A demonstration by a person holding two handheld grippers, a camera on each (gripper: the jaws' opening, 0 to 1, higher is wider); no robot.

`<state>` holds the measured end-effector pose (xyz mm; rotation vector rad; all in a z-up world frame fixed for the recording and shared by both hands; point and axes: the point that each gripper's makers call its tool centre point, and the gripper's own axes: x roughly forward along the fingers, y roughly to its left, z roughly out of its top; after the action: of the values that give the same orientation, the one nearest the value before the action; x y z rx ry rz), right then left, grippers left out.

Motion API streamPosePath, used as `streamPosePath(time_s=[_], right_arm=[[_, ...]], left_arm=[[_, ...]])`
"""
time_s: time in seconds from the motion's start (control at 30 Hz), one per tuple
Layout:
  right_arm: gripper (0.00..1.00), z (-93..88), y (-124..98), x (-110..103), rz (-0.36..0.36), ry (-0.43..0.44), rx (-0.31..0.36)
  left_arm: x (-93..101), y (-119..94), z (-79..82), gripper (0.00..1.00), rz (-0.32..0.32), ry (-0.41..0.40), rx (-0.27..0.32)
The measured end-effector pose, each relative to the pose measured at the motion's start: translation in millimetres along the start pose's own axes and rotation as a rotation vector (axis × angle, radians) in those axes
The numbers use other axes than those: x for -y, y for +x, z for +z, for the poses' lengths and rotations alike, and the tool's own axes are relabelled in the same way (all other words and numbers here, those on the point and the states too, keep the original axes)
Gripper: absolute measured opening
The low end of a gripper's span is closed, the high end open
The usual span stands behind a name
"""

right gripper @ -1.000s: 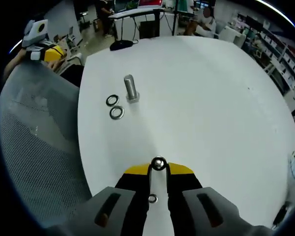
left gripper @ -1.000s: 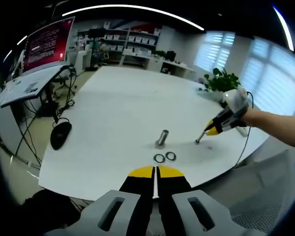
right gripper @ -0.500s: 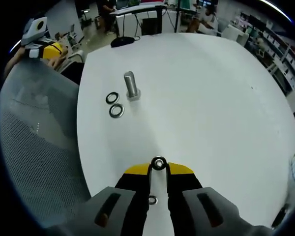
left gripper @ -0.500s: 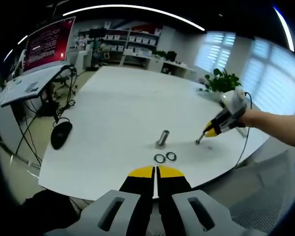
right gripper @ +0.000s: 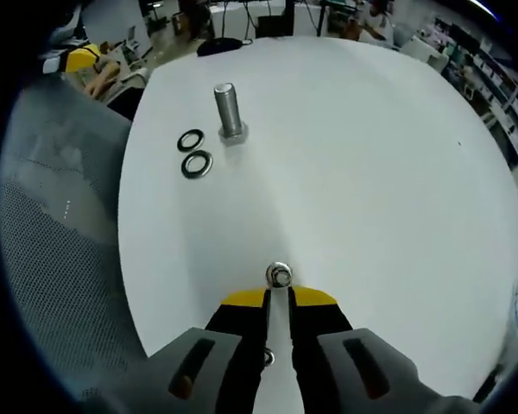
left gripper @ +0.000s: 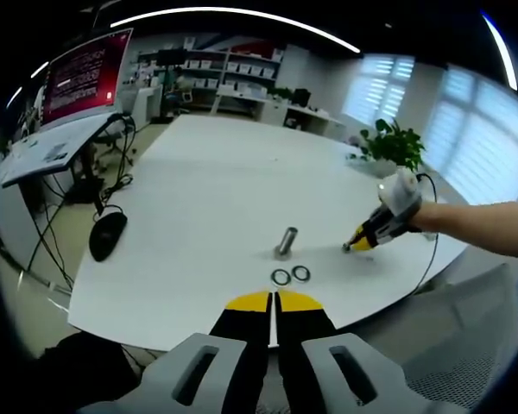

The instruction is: Place the washer onto the threaded stud by aligning its center hole with the stud, sliding it down to the base, and recovering from edge contact or off-axis alignment until the washer reaches the visible bottom stop.

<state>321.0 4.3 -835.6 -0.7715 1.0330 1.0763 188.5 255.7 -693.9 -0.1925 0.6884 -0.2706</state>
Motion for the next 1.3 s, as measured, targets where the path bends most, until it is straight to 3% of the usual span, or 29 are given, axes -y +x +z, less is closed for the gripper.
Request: streamPosePath(time_s=[0.2,0.37,0.63,0.9,0.97,1.3], right_arm=[[0.14,-11.9,-4.3,-6.9,0.012,0.014,-0.007],[0.16,-36.1,-12.2,-10.9,0.025,0.041,-0.035],[0.18,-60.0,-19.5,-8.4,0.016,0.061,-0.065],[0.18,-58.5,-18.0,-9.4,0.020,0.069,-0.069],[0.16,-58.7,-15.2,-6.5,0.009,0.016,-0.081],[0.15,-60.8,-15.3,-8.5,-0.001,-0.016,-0.125]], left_arm=[[0.4,0.0,0.0,0.00,-0.002,0.002,0.001],[1.0,-0.2,-0.5,0.00,-0.004,0.003,-0.001],[1.2,-0.4,-0.7,0.00,-0.007,0.003,-0.001],[1.2,-0.1,-0.7,0.00,-0.006,0.002,-0.002],[1.2,-0.2,-0.8,0.00,-0.006,0.002,-0.002],[1.6,-0.7,0.8,0.00,-0.008,-0.002,0.007]])
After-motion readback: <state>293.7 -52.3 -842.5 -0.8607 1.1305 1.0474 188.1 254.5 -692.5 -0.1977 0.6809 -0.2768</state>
